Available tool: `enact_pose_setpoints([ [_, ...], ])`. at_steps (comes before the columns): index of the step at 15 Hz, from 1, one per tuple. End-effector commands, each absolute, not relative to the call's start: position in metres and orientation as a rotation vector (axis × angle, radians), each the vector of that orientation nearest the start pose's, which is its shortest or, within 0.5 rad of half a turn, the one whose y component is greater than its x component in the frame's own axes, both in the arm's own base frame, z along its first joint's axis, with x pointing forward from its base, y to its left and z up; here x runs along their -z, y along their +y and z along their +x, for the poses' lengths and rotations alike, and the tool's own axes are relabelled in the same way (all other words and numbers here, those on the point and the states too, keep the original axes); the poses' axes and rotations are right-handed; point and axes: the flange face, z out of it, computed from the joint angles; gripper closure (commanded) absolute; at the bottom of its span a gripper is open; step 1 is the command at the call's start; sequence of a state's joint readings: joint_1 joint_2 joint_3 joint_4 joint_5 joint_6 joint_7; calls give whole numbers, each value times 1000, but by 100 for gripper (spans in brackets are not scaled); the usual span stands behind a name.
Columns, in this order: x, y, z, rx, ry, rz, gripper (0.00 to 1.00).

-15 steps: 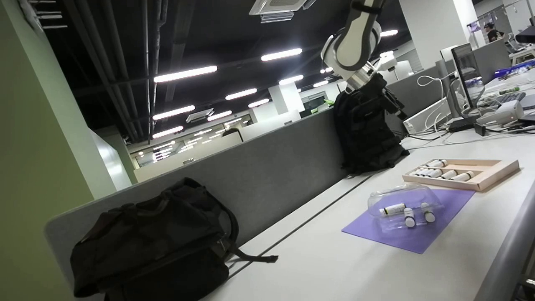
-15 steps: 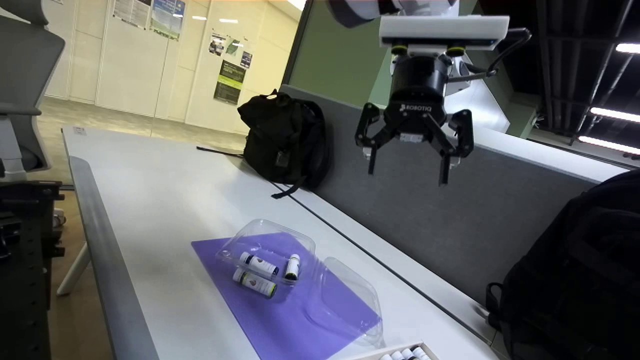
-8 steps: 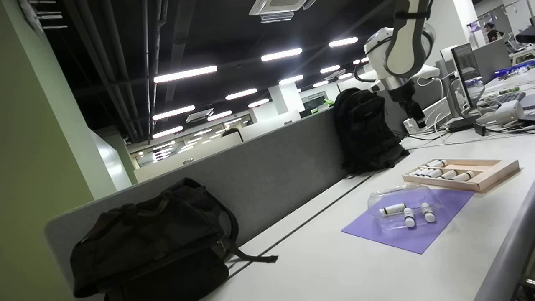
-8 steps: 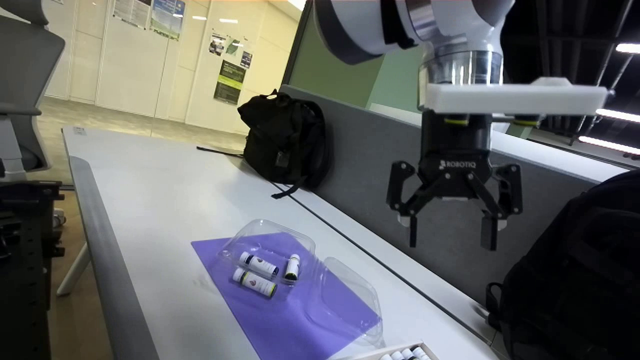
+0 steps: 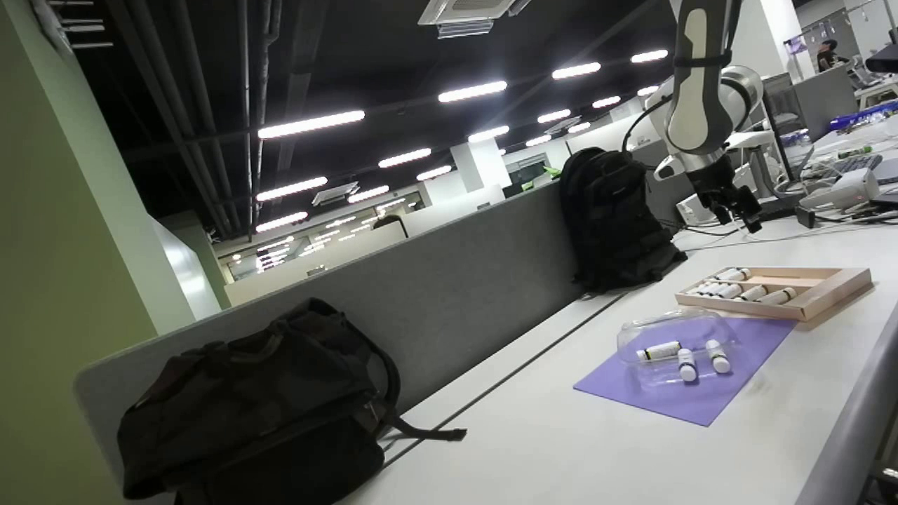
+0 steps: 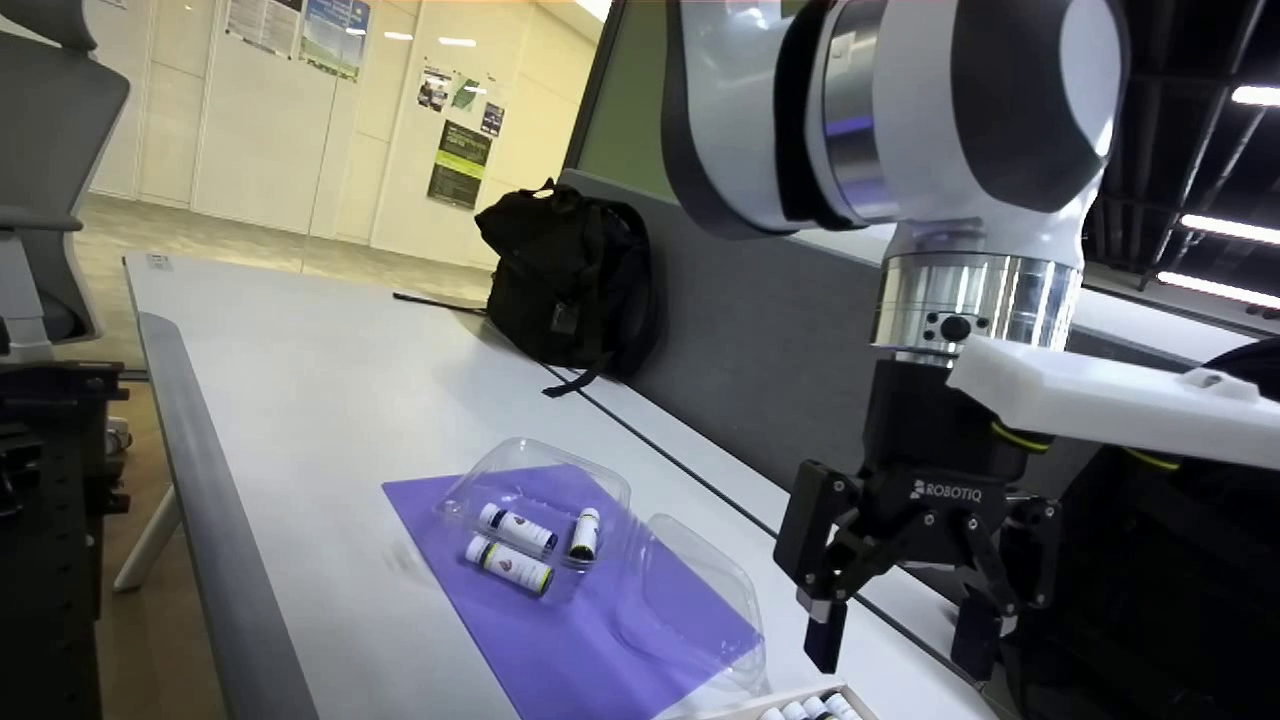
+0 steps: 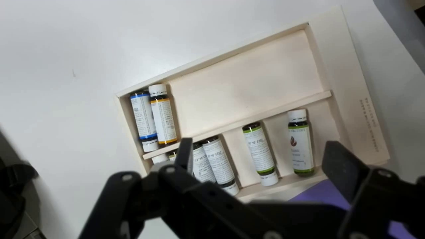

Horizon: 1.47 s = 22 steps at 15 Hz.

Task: Take one bottle out of the tray and put it in the clear container

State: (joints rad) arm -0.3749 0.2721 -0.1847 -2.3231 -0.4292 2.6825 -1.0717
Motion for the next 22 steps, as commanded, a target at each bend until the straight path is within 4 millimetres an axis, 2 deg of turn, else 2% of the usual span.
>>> enact_pose_setpoints([
  [1,-233,-271,457,-225,-1466,-3031,0],
  [3,-234,-270,457,-226,-1468,-3031,0],
  [9,-166,-242,441,-419,-1569,-2858,0],
  [14,-123,-243,434,-468,-1558,-2791,0],
  [18,-105,-251,432,-405,-1581,-2775,0],
  [22,-98,-252,433,-278,-1621,-2772,0],
])
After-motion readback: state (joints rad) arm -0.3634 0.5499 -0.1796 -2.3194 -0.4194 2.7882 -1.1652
